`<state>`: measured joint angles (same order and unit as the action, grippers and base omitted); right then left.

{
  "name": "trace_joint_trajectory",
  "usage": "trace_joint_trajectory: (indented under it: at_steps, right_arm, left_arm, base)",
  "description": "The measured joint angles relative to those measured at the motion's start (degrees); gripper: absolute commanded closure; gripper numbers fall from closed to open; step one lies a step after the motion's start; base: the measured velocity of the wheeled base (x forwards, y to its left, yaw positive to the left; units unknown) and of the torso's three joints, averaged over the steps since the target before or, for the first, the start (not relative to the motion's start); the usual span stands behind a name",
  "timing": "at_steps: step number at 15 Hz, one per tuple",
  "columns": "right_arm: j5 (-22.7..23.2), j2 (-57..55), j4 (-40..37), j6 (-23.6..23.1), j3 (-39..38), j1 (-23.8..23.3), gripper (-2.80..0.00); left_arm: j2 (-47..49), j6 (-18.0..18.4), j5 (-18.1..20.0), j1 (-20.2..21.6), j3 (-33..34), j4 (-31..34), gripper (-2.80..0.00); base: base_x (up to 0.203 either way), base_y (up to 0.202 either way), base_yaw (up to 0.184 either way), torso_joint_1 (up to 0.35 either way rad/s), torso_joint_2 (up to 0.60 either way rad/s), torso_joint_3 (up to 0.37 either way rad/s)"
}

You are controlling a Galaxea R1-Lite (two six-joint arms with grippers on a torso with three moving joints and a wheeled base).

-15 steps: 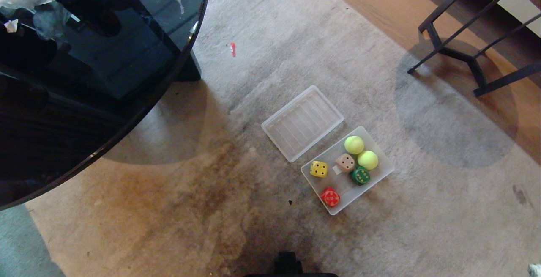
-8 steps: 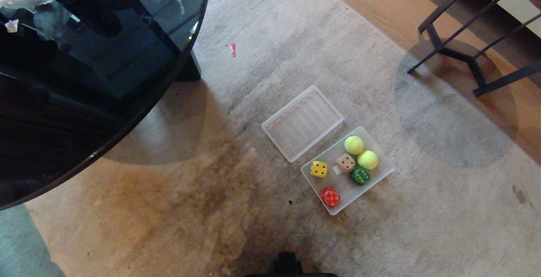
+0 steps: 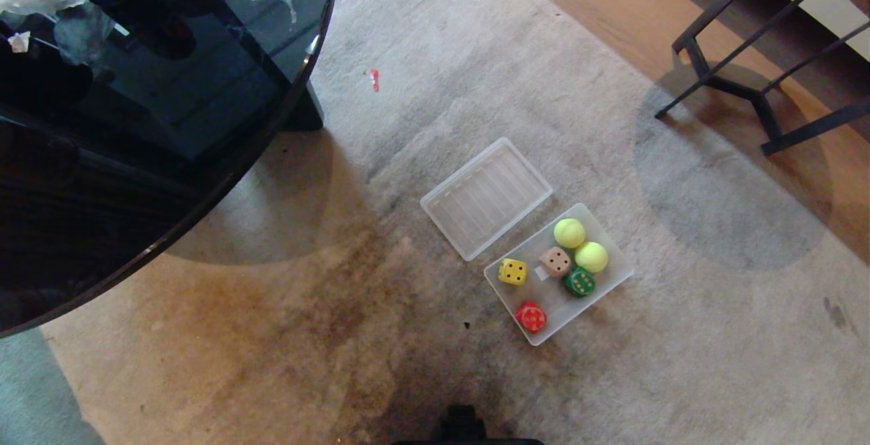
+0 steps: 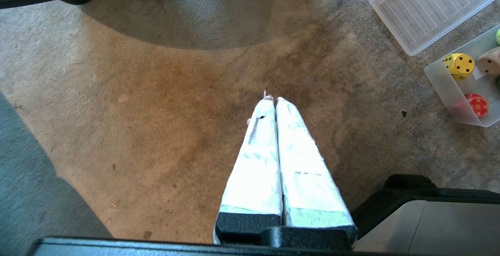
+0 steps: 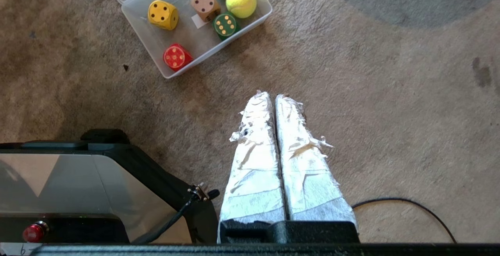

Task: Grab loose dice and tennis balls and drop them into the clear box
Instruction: Close the lid

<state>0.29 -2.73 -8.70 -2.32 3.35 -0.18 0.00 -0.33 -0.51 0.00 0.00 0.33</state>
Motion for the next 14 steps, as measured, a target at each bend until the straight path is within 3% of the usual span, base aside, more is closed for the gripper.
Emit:
trace_joint_trajectory:
  at_steps: [14]
  right_arm:
    - [0.0, 0.3, -0.3, -0.3, -0.1, 0.0, 0.0]
  left_arm:
    - [0.0, -0.1, 0.0, 0.0, 0.0, 0.0, 0.0]
  base:
    - [0.0, 0.0, 0.0, 0.0, 0.0, 0.0]
